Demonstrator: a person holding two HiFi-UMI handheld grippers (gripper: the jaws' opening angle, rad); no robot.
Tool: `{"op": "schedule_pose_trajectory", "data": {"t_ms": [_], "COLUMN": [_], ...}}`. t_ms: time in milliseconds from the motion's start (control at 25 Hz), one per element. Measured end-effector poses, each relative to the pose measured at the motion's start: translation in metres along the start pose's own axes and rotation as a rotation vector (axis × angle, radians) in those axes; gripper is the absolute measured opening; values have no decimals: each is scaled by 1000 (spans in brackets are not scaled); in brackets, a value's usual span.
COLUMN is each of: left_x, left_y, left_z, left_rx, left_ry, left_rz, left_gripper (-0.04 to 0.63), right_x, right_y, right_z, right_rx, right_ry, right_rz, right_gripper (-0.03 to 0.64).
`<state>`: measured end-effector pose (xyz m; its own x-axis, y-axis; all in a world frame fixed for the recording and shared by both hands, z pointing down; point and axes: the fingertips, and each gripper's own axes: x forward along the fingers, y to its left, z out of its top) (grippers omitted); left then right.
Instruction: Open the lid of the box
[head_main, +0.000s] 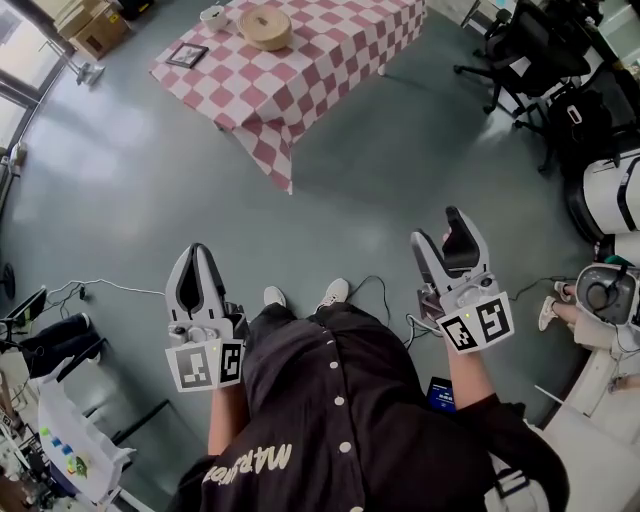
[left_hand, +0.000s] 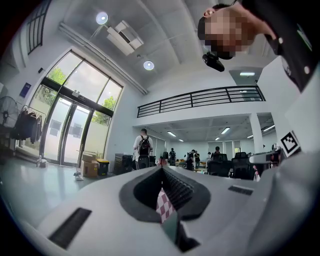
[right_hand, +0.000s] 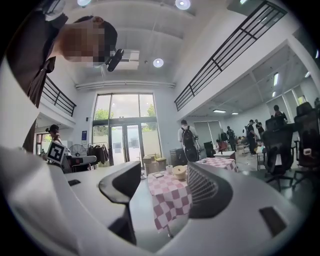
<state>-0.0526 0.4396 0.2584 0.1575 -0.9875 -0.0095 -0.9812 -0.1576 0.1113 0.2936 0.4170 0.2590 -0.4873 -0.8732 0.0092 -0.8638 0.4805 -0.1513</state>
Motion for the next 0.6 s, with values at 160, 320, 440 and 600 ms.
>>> {"op": "schedule_pose_trajectory", "data": {"t_ms": [160,320,440,600], "left_x": [-1,3,15,35], "left_y": [-4,2,12,24], "left_z": [-5,-11,-11,-10], "left_rx": [-3,-1,-2,-2], "left_ry": [2,19,14,5], "left_rz": [36,59,65,43], "left_gripper": [11,11,11,11], "right_x": [6,18,33,51], "right_y": [-15,-28,-36,-43], "right_z": [0,-4,-14,-16], "right_rx": [-17,-24,-8,-17], "right_ry": [7,18,34,33], "right_rz": [20,17,8,-13], "right_gripper": [275,275,275,275]}}
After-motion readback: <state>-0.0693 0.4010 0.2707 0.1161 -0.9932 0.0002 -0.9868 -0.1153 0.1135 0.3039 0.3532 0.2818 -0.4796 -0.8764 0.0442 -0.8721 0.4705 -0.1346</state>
